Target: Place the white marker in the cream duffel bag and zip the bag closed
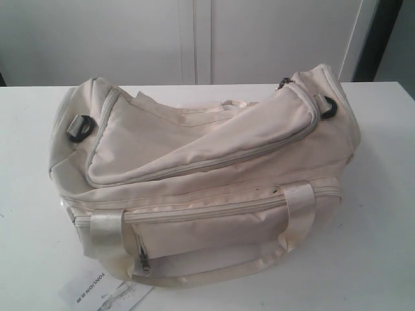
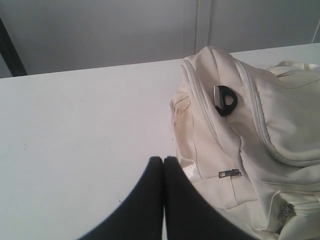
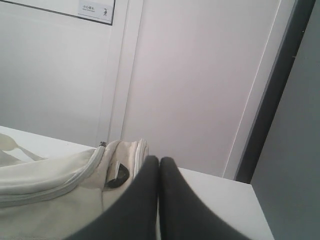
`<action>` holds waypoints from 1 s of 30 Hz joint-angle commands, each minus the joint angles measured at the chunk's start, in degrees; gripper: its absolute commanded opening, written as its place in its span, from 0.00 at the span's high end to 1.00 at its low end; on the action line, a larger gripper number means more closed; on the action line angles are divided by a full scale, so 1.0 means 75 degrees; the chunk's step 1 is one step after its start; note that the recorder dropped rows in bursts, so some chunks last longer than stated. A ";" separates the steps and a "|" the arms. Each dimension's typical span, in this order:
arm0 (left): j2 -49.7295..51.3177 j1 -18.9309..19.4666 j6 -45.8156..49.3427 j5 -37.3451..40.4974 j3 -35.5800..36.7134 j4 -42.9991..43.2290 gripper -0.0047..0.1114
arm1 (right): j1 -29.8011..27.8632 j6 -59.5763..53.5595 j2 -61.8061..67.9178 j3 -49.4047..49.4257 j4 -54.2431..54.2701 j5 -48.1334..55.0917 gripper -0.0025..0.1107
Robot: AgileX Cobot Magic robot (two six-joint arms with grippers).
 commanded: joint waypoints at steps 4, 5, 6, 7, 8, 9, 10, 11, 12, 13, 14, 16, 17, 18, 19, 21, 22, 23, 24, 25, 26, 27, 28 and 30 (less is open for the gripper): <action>-0.0805 0.0233 0.1257 0.0018 0.0552 -0.1140 0.96 | 0.0005 -0.0078 -0.0046 0.0039 0.0019 -0.0031 0.98; -0.0970 0.0332 0.1257 0.0018 0.0674 -0.1140 0.96 | 0.0005 -0.0078 -0.0046 0.0039 0.0019 -0.0031 0.98; -0.1110 0.0422 0.1239 0.0018 0.0772 -0.1140 0.96 | 0.0005 -0.0078 -0.0046 0.0039 0.0019 -0.0031 0.98; -0.1287 0.0551 0.1239 0.0018 0.0904 -0.1140 0.96 | 0.0005 -0.0078 -0.0046 0.0039 0.0019 -0.0031 0.98; -0.1451 0.0694 0.1239 0.0018 0.1048 -0.1219 0.96 | 0.0005 -0.0078 -0.0046 0.0039 0.0019 -0.0031 0.98; -0.1602 0.0848 0.1239 0.0018 0.1212 -0.1283 0.96 | 0.0005 -0.0078 -0.0046 0.0039 0.0019 -0.0031 0.98; -0.1745 0.0967 0.1239 0.0018 0.1391 -0.1321 0.96 | 0.0005 -0.0078 -0.0046 0.0039 0.0019 -0.0031 0.98; -0.1880 0.1098 0.1239 0.0018 0.1583 -0.1339 0.96 | 0.0005 -0.0078 -0.0046 0.0039 0.0019 -0.0031 0.98; -0.2015 0.1202 0.1239 0.0018 0.1781 -0.1360 0.96 | 0.0005 -0.0078 -0.0046 0.0039 0.0019 -0.0031 0.98; -0.2121 0.1263 0.1239 0.0018 0.1940 -0.1360 0.96 | 0.0005 -0.0078 -0.0046 0.0039 0.0019 -0.0031 0.98; -0.2205 0.1310 0.1239 0.0018 0.2126 -0.1395 0.96 | 0.0005 -0.0078 -0.0046 0.0039 0.0019 -0.0031 0.98; -0.2205 0.1352 0.1239 0.0018 0.2405 -0.1470 0.96 | 0.0005 -0.0078 -0.0046 0.0039 0.0019 -0.0031 0.98; -0.2205 0.1364 0.1239 0.0003 0.2526 -0.1509 0.96 | 0.0005 -0.0078 -0.0046 0.0039 0.0019 -0.0017 0.98; -0.2205 0.1364 0.1239 0.0003 0.2621 -0.1544 0.96 | 0.0005 -0.0078 -0.0046 0.0039 0.0019 -0.0017 0.98; -0.2205 0.1364 0.1239 0.0003 0.2698 -0.1601 0.96 | 0.0005 -0.0078 -0.0046 0.0039 0.0019 -0.0017 0.98; -0.2205 0.1364 0.1239 -0.0030 0.2832 -0.1598 0.96 | 0.0005 -0.0078 -0.0046 0.0039 0.0019 -0.0003 0.98; -0.2205 0.1364 0.1255 -0.0072 0.2889 -0.1598 0.96 | 0.0005 -0.0078 -0.0046 0.0039 0.0019 -0.0003 0.98; -0.2205 0.1364 0.1268 -0.0179 0.2999 -0.1598 0.96 | 0.0005 -0.0078 -0.0046 0.0039 0.0019 -0.0003 0.98; -0.2205 0.1364 0.1268 -0.0336 0.3102 -0.1598 0.96 | 0.0005 -0.0078 -0.0046 0.0039 0.0019 -0.0003 0.98; -0.2205 0.1364 0.1268 -0.0488 0.3214 -0.1598 0.96 | 0.0005 -0.0078 -0.0046 0.0039 0.0019 -0.0003 0.98; -0.2205 0.1364 0.1268 -0.0625 0.3345 -0.1598 0.96 | 0.0005 -0.0078 -0.0046 0.0039 0.0019 -0.0003 0.98; -0.2205 0.1364 0.1268 -0.0726 0.3461 -0.1598 0.96 | 0.0005 -0.0078 -0.0046 0.0039 0.0019 -0.0003 0.98; -0.2205 0.1364 0.1268 -0.0833 0.3644 -0.1598 0.96 | 0.0005 -0.0078 -0.0046 0.0039 0.0019 -0.0003 0.98; -0.2205 0.1364 0.1268 -0.0867 0.3922 -0.1598 0.96 | 0.0005 -0.0078 -0.0046 0.0039 0.0019 -0.0003 0.98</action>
